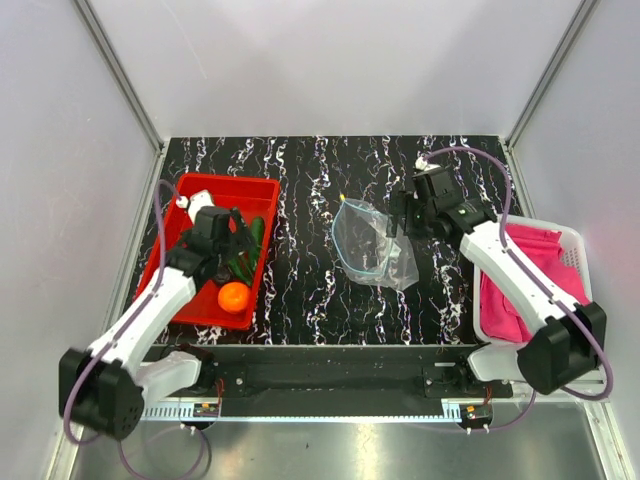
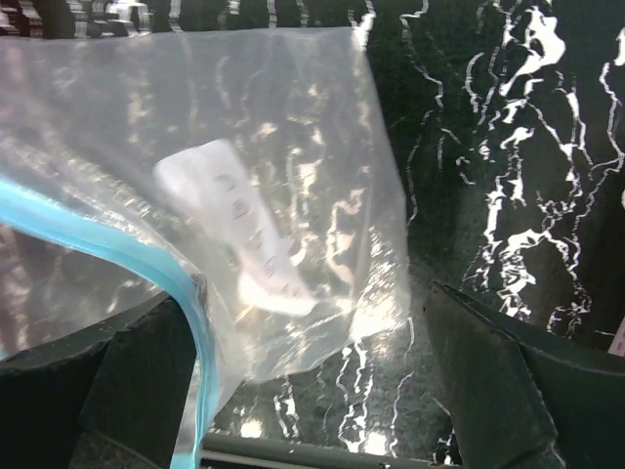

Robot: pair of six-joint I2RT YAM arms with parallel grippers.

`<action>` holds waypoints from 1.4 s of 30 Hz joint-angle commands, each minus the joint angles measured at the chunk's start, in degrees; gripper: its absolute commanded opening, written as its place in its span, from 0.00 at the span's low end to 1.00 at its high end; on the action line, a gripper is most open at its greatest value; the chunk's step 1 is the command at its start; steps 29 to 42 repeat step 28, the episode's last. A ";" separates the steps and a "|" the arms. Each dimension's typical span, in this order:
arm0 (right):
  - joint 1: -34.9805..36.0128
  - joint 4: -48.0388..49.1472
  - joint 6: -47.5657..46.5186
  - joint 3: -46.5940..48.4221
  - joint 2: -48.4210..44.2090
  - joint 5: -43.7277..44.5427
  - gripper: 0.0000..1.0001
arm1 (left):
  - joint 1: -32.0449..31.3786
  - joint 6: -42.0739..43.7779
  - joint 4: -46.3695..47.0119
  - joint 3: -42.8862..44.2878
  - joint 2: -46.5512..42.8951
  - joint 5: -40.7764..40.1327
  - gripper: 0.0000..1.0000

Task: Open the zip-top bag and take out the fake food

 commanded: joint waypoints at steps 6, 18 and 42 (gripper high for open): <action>-0.15 1.66 3.02 0.16 -14.38 -18.72 1.00 | 0.24 -7.67 8.91 -4.49 -21.28 27.62 0.99; -0.15 5.89 13.64 -9.32 -24.84 -27.64 1.00 | 0.16 -16.72 27.36 -12.75 -35.09 47.15 0.99; -0.15 13.97 19.63 -25.05 -40.48 -29.64 1.00 | -0.11 -22.77 46.23 -21.37 -43.44 52.79 0.99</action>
